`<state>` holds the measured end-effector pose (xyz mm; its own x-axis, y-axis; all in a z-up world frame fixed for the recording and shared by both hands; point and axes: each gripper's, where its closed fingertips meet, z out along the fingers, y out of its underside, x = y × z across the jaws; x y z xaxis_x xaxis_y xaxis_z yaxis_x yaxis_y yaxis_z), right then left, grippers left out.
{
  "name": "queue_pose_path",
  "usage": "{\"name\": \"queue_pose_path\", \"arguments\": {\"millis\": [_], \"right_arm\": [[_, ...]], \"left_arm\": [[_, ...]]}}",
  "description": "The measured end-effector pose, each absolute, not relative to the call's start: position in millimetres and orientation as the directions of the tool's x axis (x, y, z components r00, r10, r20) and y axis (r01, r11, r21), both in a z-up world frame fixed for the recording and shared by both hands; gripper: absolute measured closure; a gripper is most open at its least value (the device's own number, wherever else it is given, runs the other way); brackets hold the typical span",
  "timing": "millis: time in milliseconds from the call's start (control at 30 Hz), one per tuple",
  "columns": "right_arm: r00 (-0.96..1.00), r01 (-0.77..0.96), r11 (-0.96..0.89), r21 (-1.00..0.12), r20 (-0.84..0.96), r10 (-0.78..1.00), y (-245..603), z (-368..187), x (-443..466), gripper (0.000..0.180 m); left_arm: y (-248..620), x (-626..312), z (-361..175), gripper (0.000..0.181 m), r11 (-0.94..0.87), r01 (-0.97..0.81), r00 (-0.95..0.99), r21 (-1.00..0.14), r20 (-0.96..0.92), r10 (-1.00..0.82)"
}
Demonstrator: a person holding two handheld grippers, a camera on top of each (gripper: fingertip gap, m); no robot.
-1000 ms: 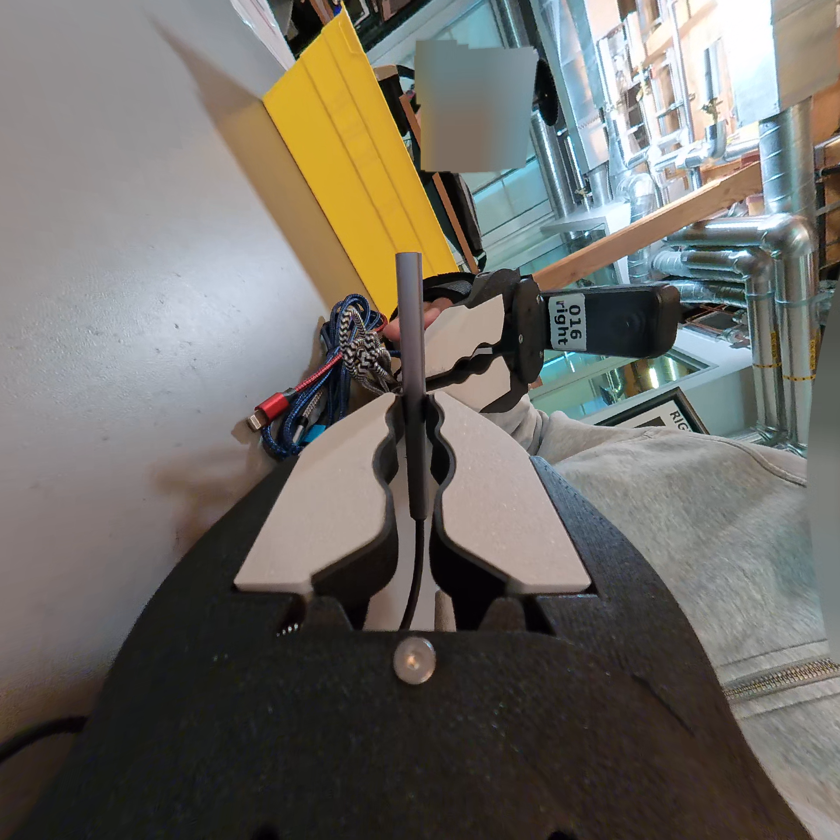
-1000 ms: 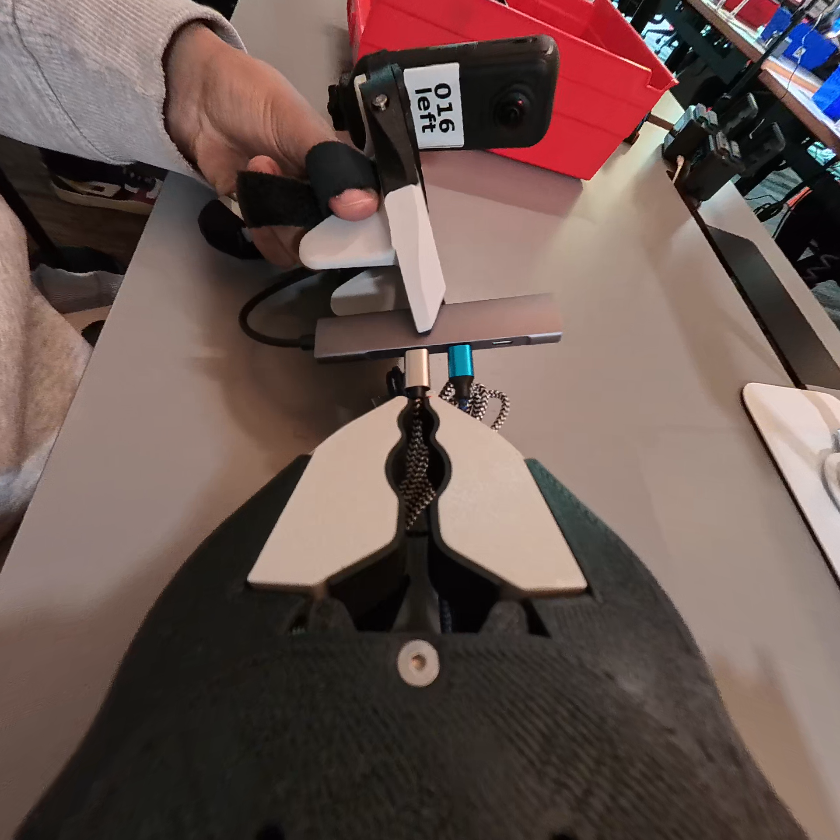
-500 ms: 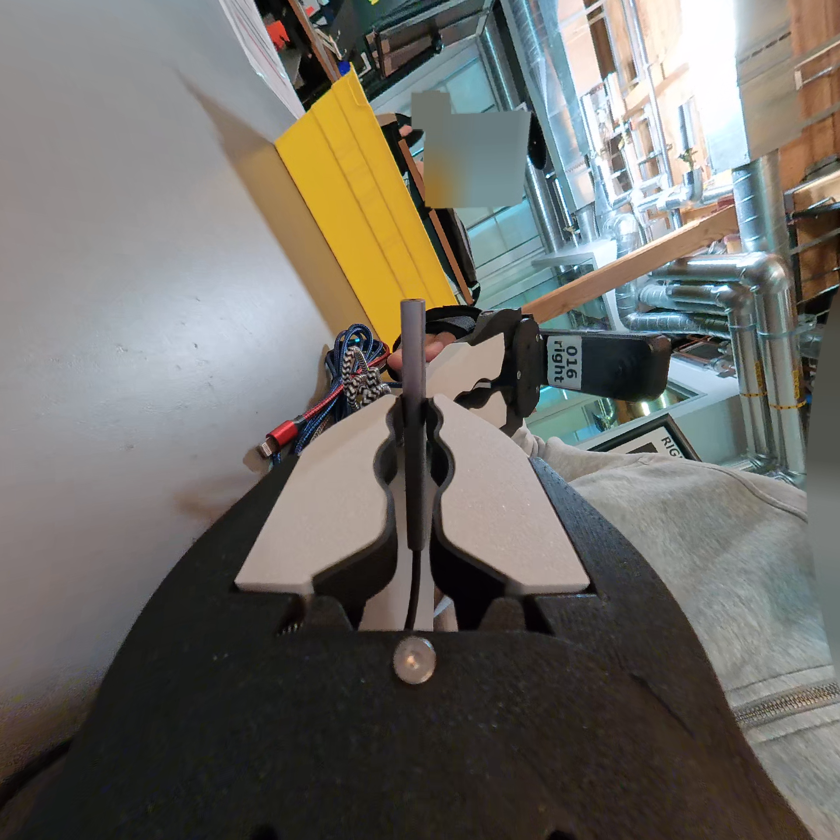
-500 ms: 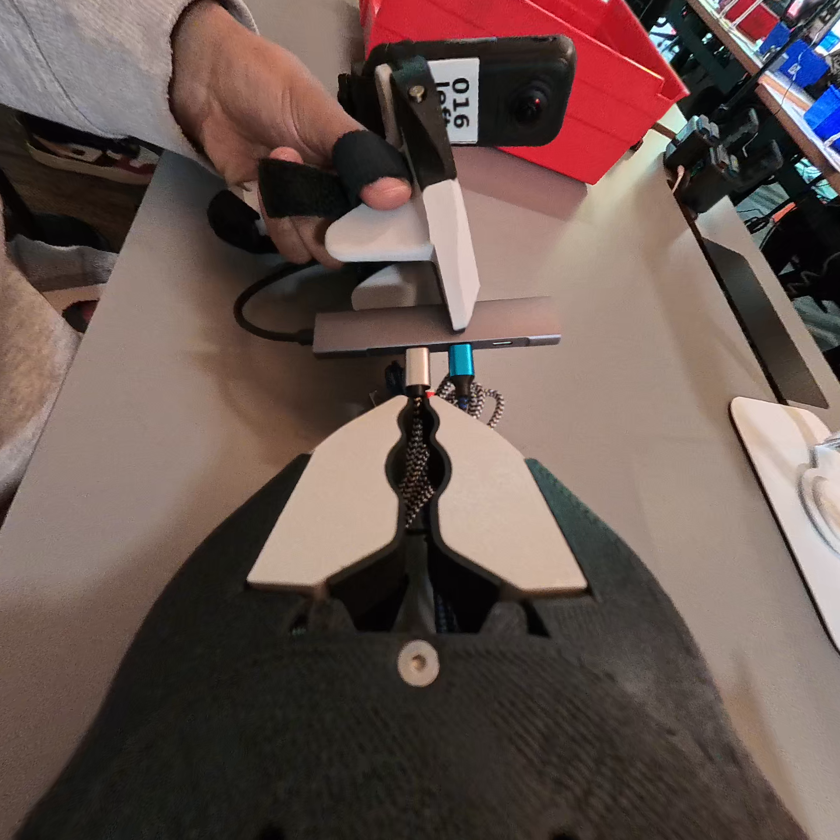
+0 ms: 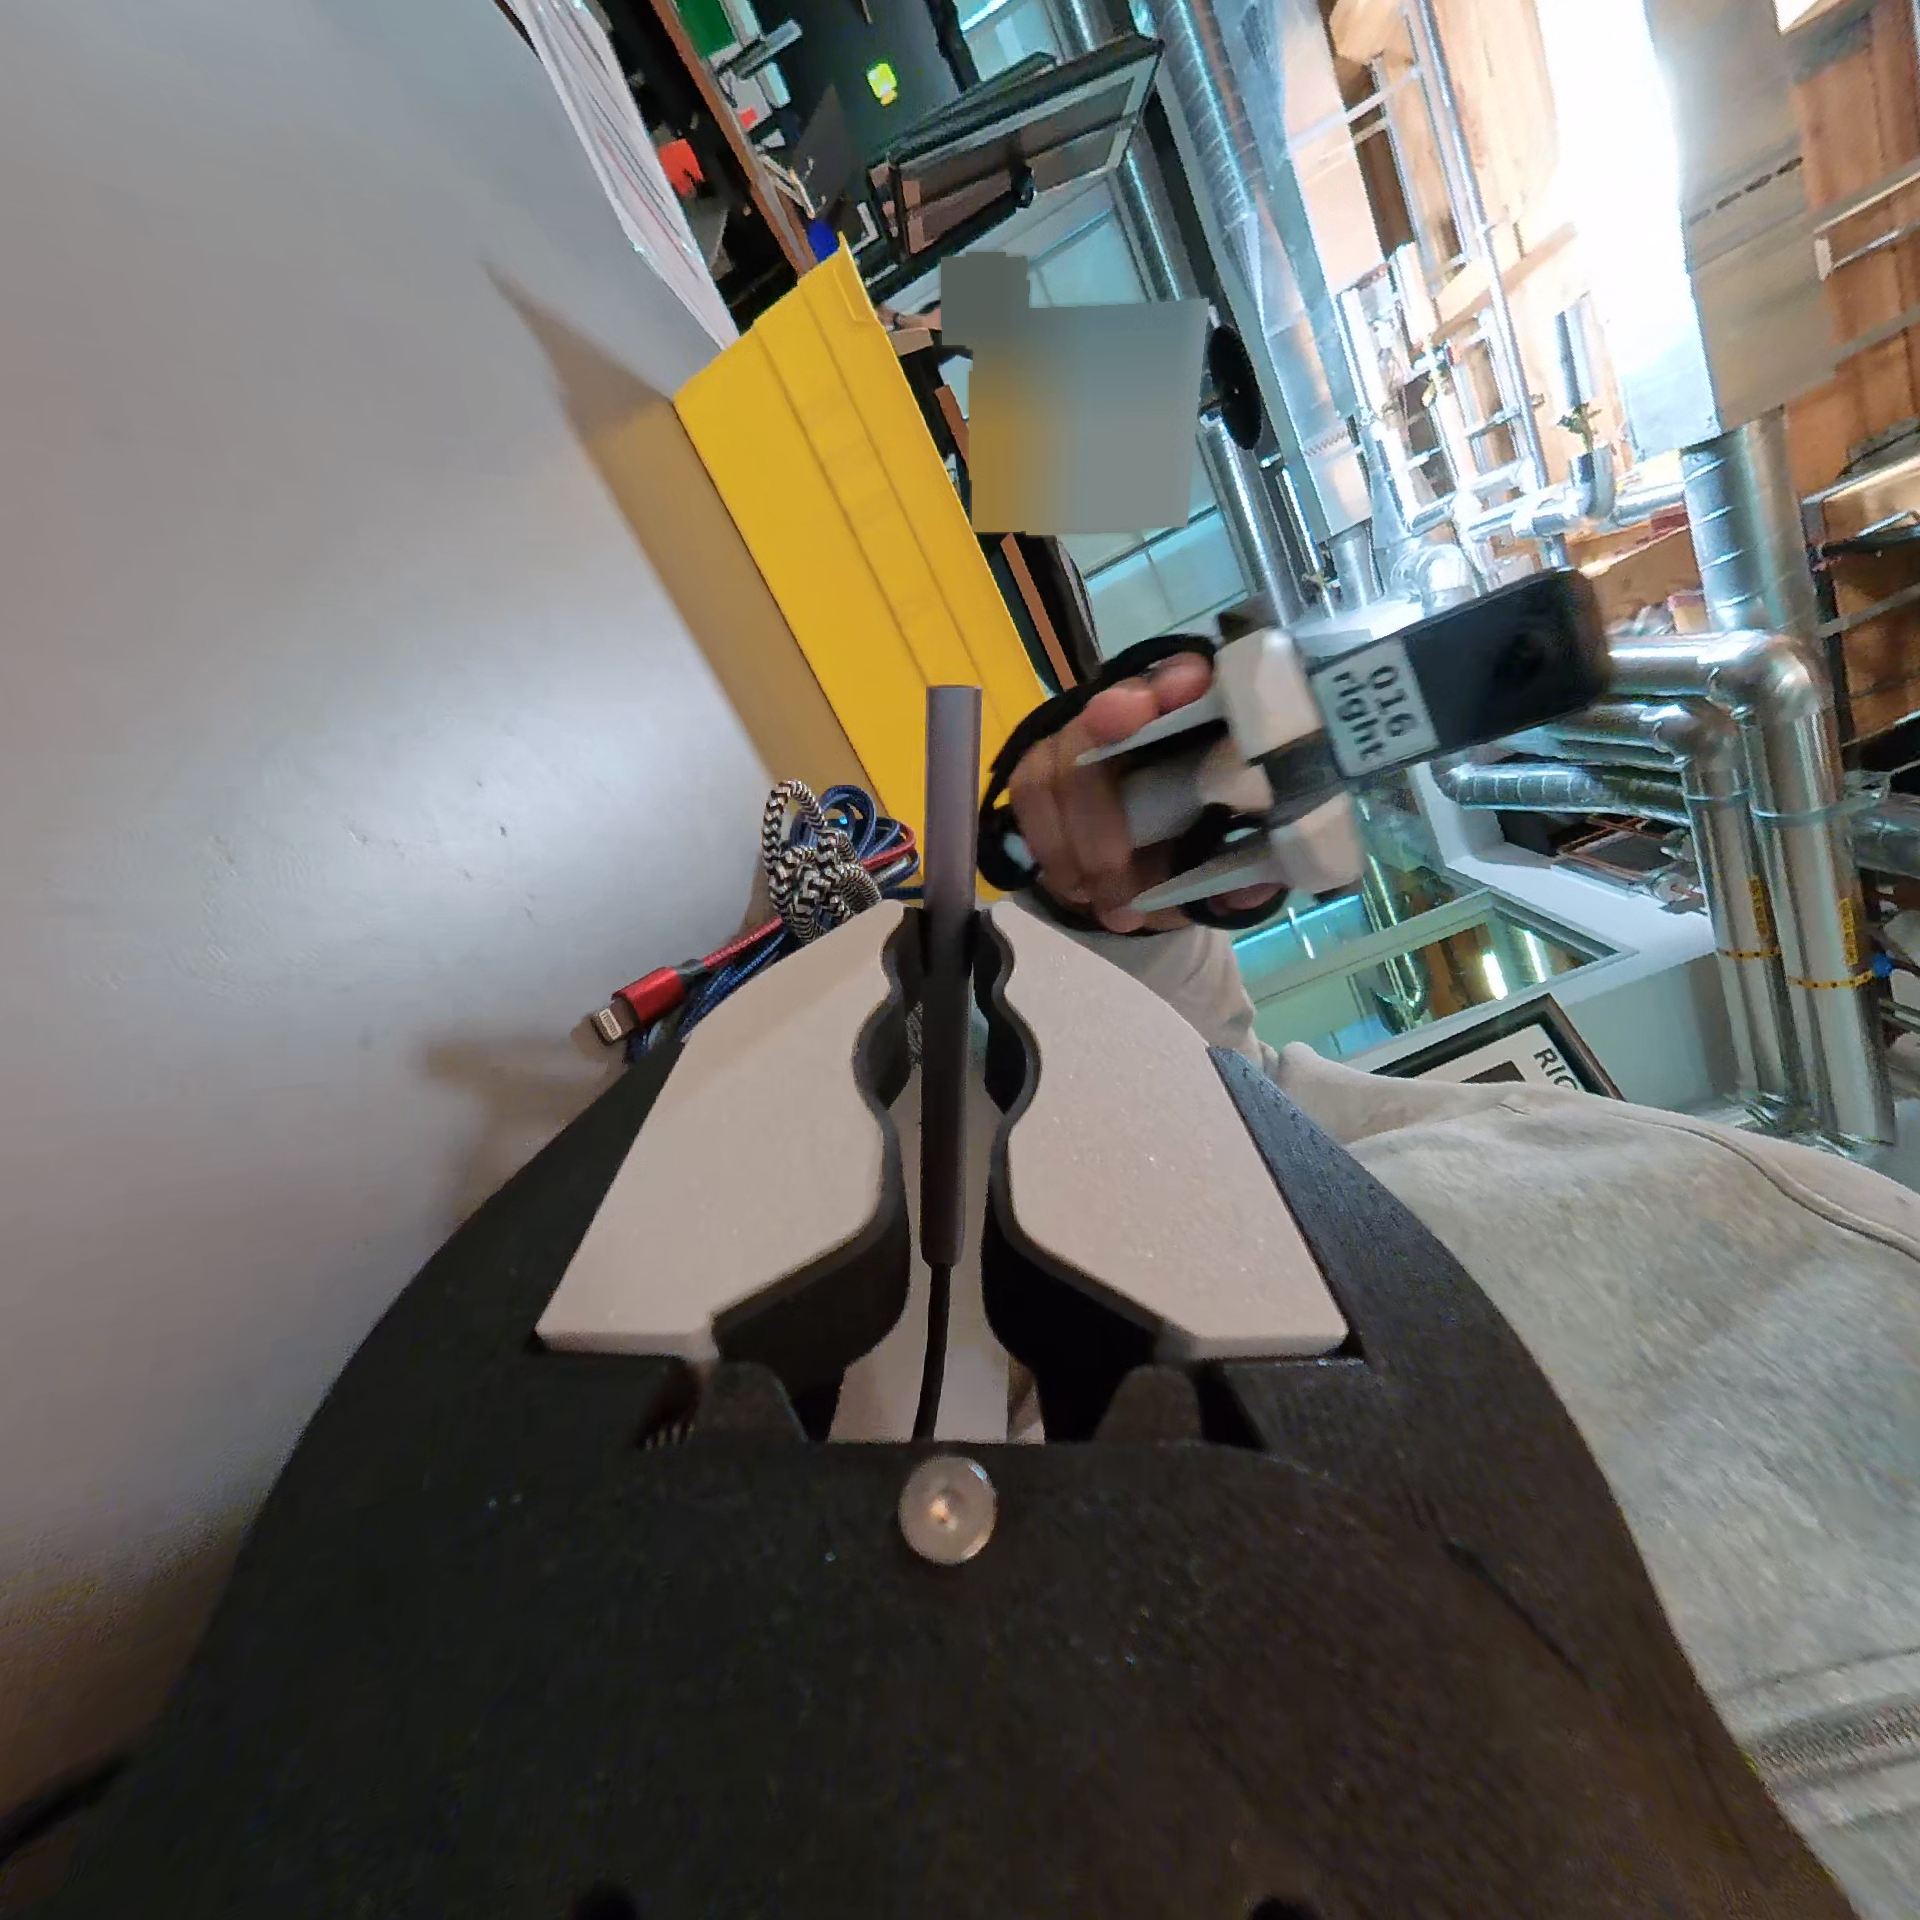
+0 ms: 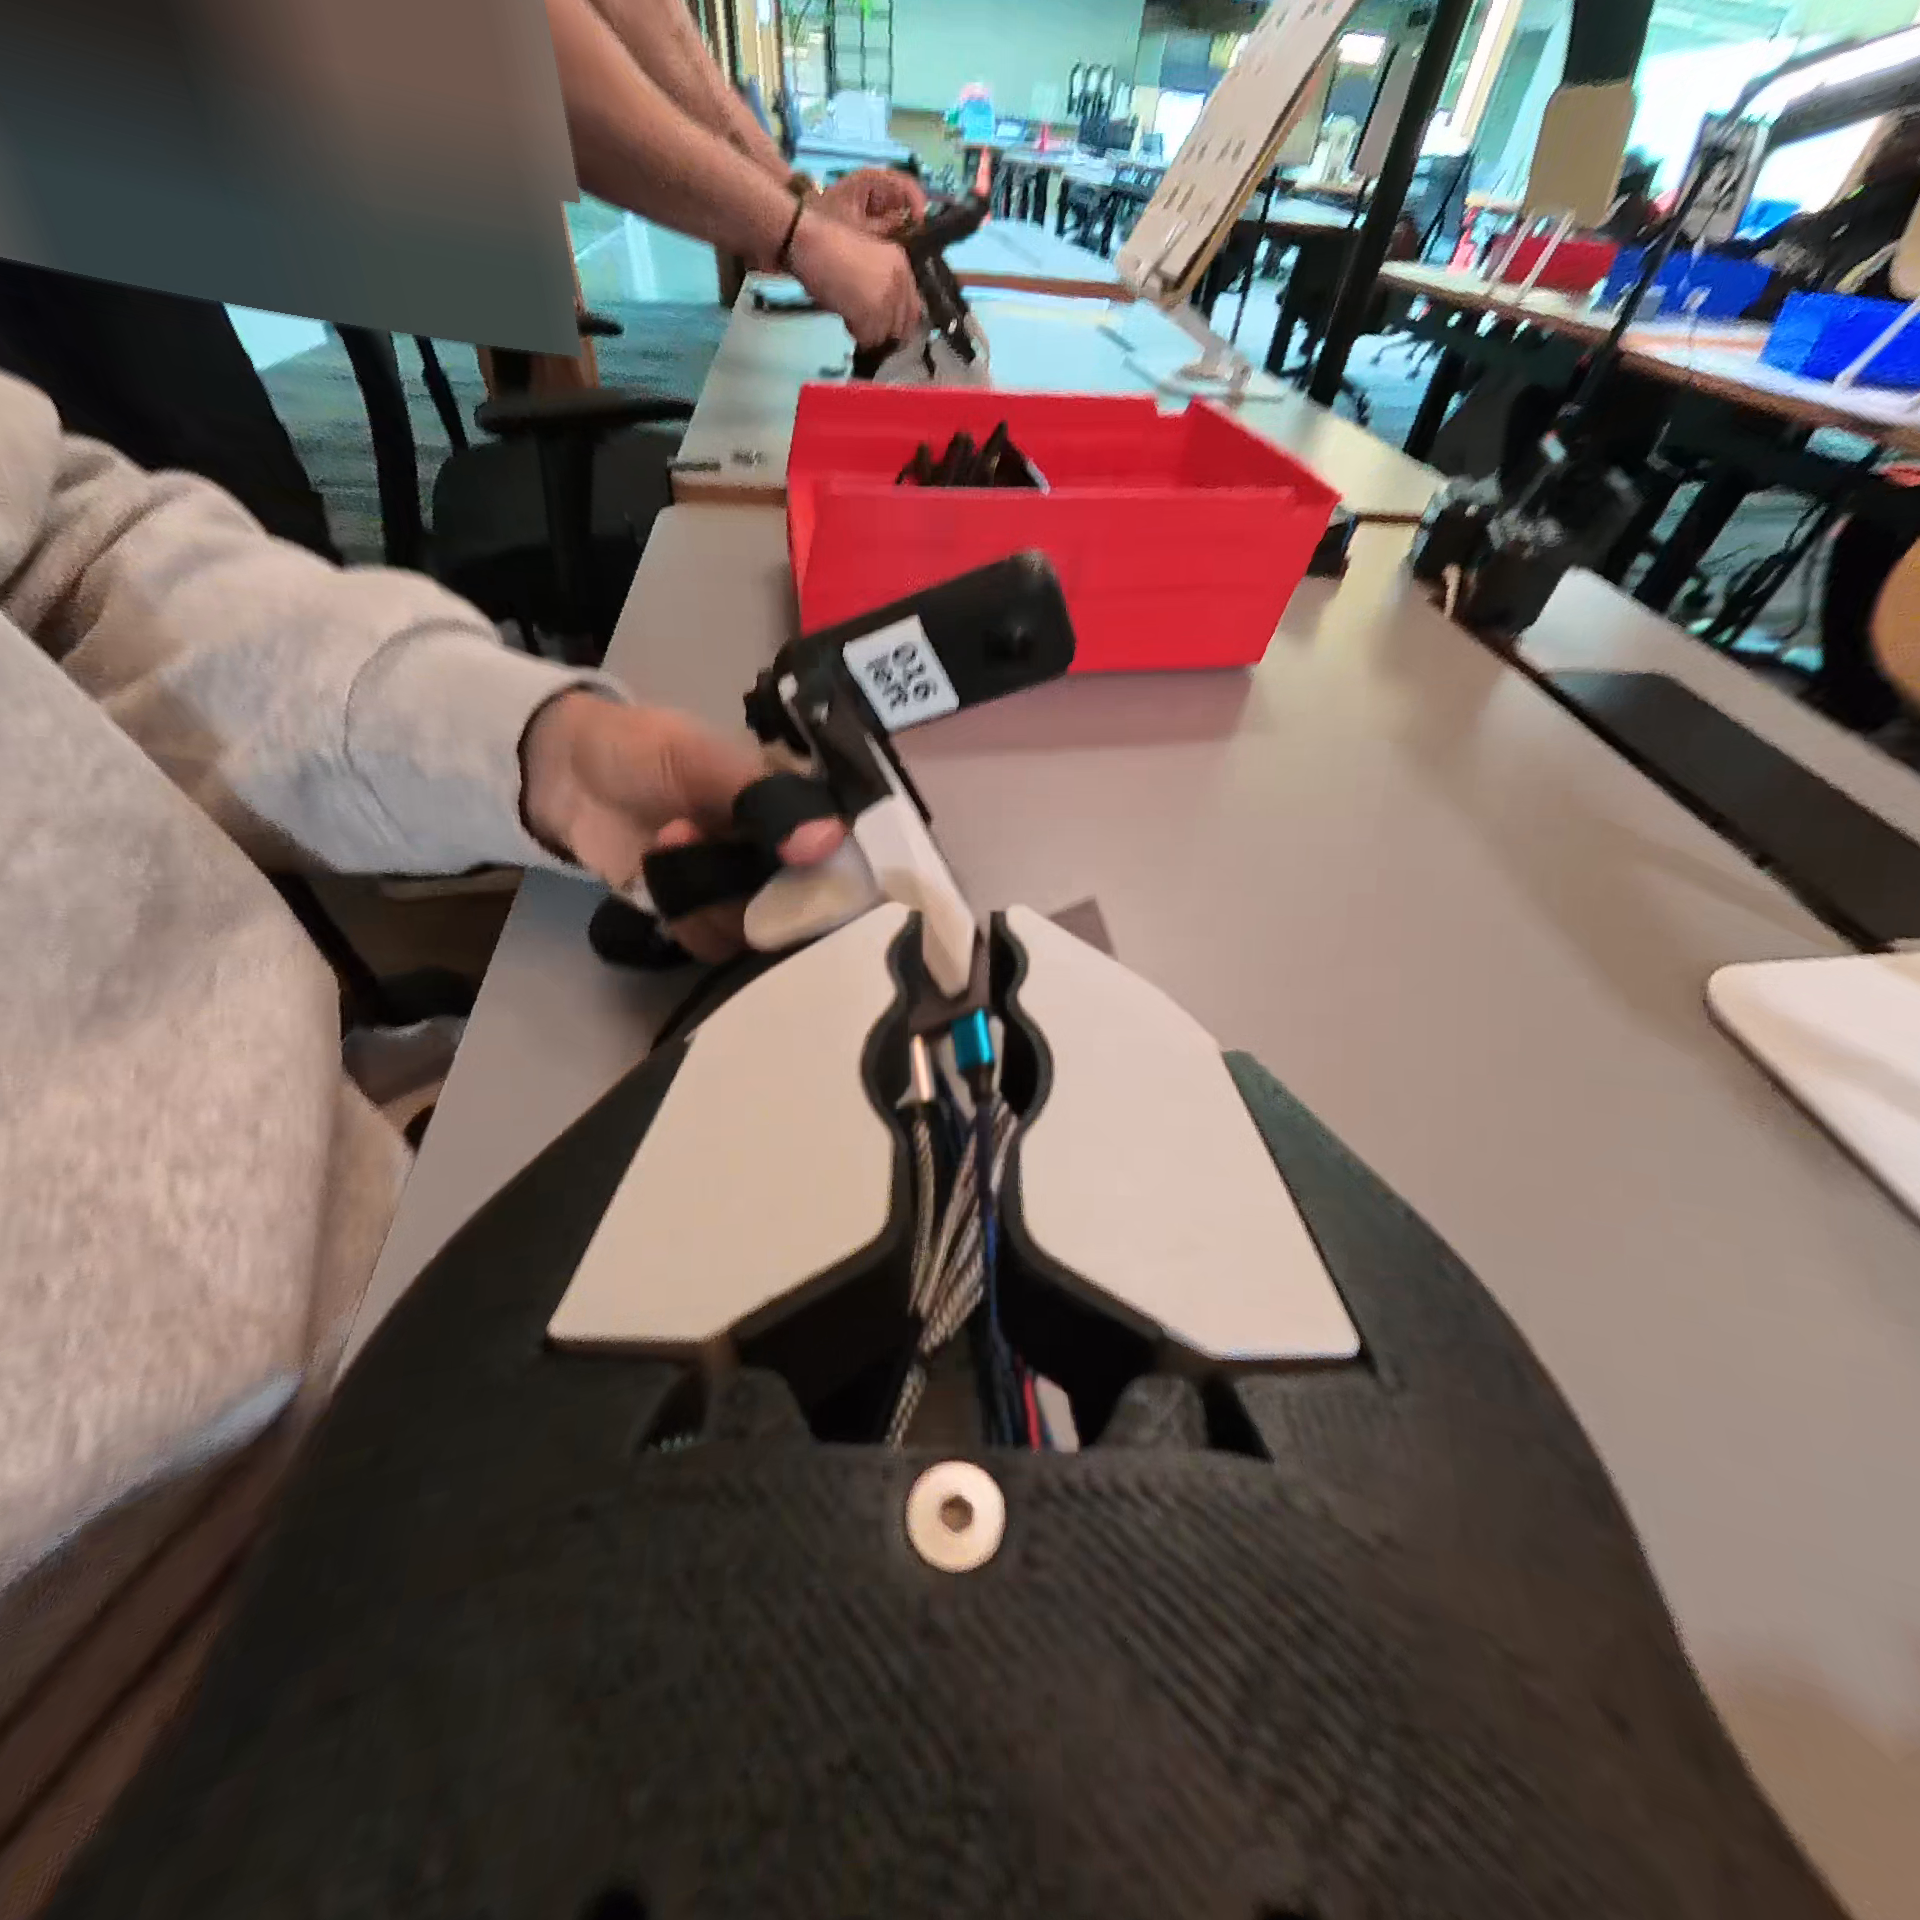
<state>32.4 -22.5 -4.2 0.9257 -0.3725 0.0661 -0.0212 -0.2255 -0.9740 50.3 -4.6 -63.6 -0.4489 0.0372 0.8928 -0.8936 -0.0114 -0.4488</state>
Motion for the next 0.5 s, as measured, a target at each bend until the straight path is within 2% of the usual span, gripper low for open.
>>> {"name": "queue_pose_path", "arguments": {"millis": [167,367,500], "right_arm": [[0.901,0.038,-0.206,-0.978,0.122,-0.416,14.6,40.0,51.0,0.171],[0.982,-0.033,-0.081,-0.996,-0.018,-0.186,125.0,95.9,53.1,0.166],[0.991,-0.068,-0.202,-0.977,-0.042,-0.130,193.3,92.5,78.3,0.166]], "left_arm": [[-3.6,59.1,-62.5,0.173,-0.055,-0.885,-0.463,-0.462,0.886,0.018],[0.9,62.3,-61.5,0.173,-0.089,-0.884,-0.462,-0.460,0.887,0.011],[1.3,62.1,-61.4,0.172,-0.089,-0.884,-0.462,-0.459,0.887,0.015]]}}
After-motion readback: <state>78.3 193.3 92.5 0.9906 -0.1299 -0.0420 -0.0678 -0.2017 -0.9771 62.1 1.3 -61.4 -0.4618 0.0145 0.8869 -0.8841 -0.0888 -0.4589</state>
